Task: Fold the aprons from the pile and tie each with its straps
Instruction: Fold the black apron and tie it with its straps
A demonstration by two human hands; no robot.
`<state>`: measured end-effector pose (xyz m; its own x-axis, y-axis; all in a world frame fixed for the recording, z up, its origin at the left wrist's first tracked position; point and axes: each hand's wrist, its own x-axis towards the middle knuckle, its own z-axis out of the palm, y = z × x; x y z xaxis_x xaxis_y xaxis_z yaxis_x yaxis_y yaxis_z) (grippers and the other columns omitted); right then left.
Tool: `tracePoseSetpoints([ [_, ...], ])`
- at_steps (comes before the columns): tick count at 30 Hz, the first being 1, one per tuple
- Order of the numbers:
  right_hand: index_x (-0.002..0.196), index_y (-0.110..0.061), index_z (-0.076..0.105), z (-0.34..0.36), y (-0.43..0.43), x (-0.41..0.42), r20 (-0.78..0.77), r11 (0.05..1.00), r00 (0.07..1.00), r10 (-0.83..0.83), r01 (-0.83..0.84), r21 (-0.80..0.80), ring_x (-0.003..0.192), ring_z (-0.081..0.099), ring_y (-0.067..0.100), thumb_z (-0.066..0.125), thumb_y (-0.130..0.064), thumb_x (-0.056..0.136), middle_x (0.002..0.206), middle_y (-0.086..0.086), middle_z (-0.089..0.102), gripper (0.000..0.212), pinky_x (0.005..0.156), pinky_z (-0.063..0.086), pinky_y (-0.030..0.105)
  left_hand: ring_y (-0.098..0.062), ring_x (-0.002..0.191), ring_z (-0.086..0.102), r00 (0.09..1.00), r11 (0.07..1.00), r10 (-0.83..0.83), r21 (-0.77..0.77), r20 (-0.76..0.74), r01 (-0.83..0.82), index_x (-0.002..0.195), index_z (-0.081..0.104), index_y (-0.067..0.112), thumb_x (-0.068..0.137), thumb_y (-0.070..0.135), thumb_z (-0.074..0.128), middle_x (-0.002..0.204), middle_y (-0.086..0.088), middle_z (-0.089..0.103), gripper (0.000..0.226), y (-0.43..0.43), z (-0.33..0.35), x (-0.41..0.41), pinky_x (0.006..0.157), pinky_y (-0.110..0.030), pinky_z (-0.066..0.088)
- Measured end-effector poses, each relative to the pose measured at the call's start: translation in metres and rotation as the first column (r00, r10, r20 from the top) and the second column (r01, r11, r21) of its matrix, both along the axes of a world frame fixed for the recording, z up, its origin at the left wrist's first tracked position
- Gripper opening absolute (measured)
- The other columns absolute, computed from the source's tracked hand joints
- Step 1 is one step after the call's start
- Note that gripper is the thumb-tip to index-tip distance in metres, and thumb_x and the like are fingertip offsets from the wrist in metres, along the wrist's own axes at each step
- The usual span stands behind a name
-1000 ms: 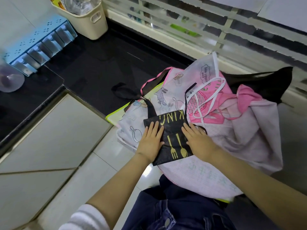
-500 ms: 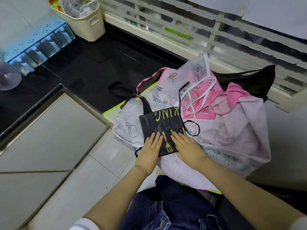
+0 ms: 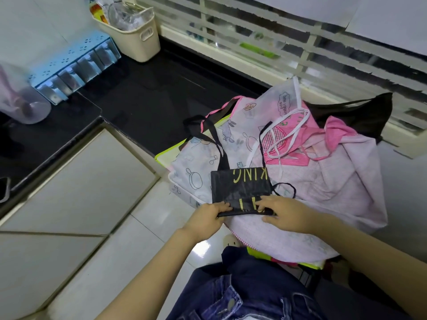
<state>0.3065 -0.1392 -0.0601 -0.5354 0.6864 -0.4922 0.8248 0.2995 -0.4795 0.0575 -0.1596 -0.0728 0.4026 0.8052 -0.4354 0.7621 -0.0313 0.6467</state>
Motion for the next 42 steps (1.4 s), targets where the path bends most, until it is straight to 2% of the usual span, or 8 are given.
tracePoseSetpoints([
  [5, 0.121, -0.018, 0.062, -0.004, 0.02, 0.007, -0.147, 0.948, 0.946, -0.288, 0.261, -0.18, 0.106, 0.06, 0.016, 0.063, -0.026, 0.089, 0.117, 0.0, 0.065, 0.033, 0.097, 0.047, 0.034, -0.018, 0.082, 0.06, 0.947, 0.95, 0.259, -0.228, 0.187, -0.215, 0.102, 0.07, 0.011, 0.093, 0.024, 0.057, 0.095, -0.008, 0.07, 0.021, 0.021, 0.009, -0.002, 0.078, -0.031, 0.051],
  [10, 0.09, -0.004, 0.066, -0.003, 0.04, 0.005, -0.225, 0.809, 0.782, -0.581, 0.525, -0.264, 0.073, 0.057, 0.024, 0.072, -0.032, 0.081, 0.08, 0.014, 0.063, 0.031, 0.069, 0.043, 0.033, -0.016, 0.077, 0.062, 0.792, 0.836, 0.547, -0.23, 0.271, -0.499, 0.083, 0.069, 0.01, 0.091, 0.027, 0.062, 0.079, -0.001, 0.068, 0.021, 0.035, 0.008, 0.003, 0.066, -0.018, 0.049],
  [14, 0.086, -0.003, 0.056, -0.008, 0.044, 0.001, -0.188, 0.715, 0.707, -0.682, 0.591, -0.373, 0.065, 0.047, 0.02, 0.064, -0.03, 0.088, 0.071, 0.008, 0.049, 0.028, 0.061, 0.037, 0.03, -0.016, 0.093, 0.065, 0.744, 0.809, 0.587, -0.268, 0.32, -0.523, 0.103, 0.067, 0.011, 0.091, 0.027, 0.061, 0.1, -0.003, 0.07, 0.021, 0.034, 0.002, 0.006, 0.082, -0.025, 0.053],
  [17, 0.101, 0.002, 0.055, -0.016, 0.049, -0.002, -0.168, 0.74, 0.731, -0.662, 0.6, -0.304, 0.076, 0.06, 0.035, 0.058, -0.042, 0.089, 0.082, 0.023, 0.06, 0.045, 0.073, 0.047, 0.043, -0.02, 0.089, 0.064, 0.76, 0.792, 0.611, -0.192, 0.221, -0.58, 0.102, 0.064, 0.008, 0.093, 0.031, 0.056, 0.099, -0.01, 0.068, 0.026, 0.033, -0.007, 0.004, 0.062, -0.022, 0.053],
  [22, 0.084, -0.013, 0.048, -0.019, 0.058, -0.017, 0.006, 0.813, 0.813, -0.583, 0.583, -0.002, 0.073, 0.051, 0.021, 0.053, -0.044, 0.092, 0.074, 0.0, 0.053, 0.032, 0.064, 0.037, 0.032, -0.016, 0.075, 0.054, 0.681, 0.694, 0.72, -0.163, 0.135, -0.701, 0.092, 0.062, 0.005, 0.093, 0.032, 0.054, 0.088, -0.009, 0.064, 0.028, 0.04, -0.012, 0.013, 0.041, -0.009, 0.038],
  [27, 0.104, -0.008, 0.05, -0.025, 0.061, -0.025, 0.106, 0.842, 0.836, -0.538, 0.527, 0.12, 0.088, 0.061, 0.03, 0.045, -0.049, 0.094, 0.094, 0.009, 0.064, 0.042, 0.074, 0.048, 0.038, -0.021, 0.078, 0.054, 0.73, 0.732, 0.682, -0.037, 0.041, -0.681, 0.098, 0.058, 0.005, 0.098, 0.028, 0.046, 0.085, -0.005, 0.06, 0.027, 0.043, -0.012, 0.021, 0.063, -0.027, 0.04],
  [38, 0.116, -0.004, 0.047, -0.029, 0.073, -0.034, 0.213, 0.869, 0.842, -0.495, 0.481, 0.116, 0.099, 0.06, 0.033, 0.041, -0.046, 0.096, 0.107, 0.015, 0.064, 0.047, 0.081, 0.047, 0.041, -0.014, 0.085, 0.046, 0.669, 0.669, 0.739, 0.03, 0.079, -0.743, 0.101, 0.042, 0.006, 0.096, 0.005, 0.046, 0.102, -0.004, 0.046, 0.007, 0.044, -0.01, 0.034, 0.076, -0.024, 0.04],
  [42, 0.117, -0.002, 0.046, -0.031, 0.074, -0.034, 0.243, 0.887, 0.853, -0.462, 0.443, 0.132, 0.101, 0.06, 0.034, 0.04, -0.047, 0.096, 0.11, 0.016, 0.063, 0.05, 0.081, 0.047, 0.042, -0.032, 0.109, 0.051, 0.82, 0.707, 0.572, 0.515, -0.012, -0.485, 0.109, 0.057, 0.004, 0.069, -0.017, 0.056, 0.12, -0.016, 0.052, 0.045, 0.041, -0.002, 0.045, 0.094, -0.036, 0.044],
])
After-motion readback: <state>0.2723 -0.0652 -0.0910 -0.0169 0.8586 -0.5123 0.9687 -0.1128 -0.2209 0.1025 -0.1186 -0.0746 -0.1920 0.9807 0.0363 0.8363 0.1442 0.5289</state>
